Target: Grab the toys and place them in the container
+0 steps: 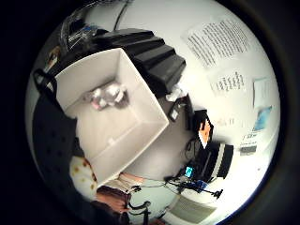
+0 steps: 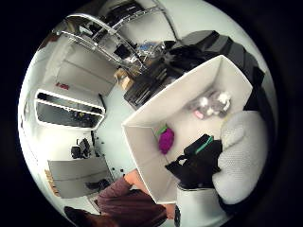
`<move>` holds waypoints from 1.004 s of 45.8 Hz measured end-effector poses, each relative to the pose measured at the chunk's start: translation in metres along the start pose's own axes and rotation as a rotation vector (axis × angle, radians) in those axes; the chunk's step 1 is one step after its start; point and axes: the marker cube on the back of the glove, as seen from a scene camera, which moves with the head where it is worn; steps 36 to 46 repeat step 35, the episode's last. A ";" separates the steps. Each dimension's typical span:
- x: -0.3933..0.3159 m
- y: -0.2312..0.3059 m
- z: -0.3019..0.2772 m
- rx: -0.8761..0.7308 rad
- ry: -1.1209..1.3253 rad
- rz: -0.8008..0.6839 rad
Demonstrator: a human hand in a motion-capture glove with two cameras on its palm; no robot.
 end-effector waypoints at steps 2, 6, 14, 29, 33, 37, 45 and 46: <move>-0.002 -0.003 0.004 -0.013 0.010 0.033; -0.003 -0.004 0.013 -0.081 0.011 0.132; -0.011 -0.010 0.030 -0.321 -0.126 0.208; 0.003 0.006 0.032 -0.313 -0.046 0.286; 0.002 0.007 0.030 -0.274 -0.070 0.259; 0.004 0.009 0.028 -0.262 -0.075 0.277; 0.004 0.009 0.028 -0.262 -0.075 0.277; 0.004 0.009 0.028 -0.262 -0.075 0.277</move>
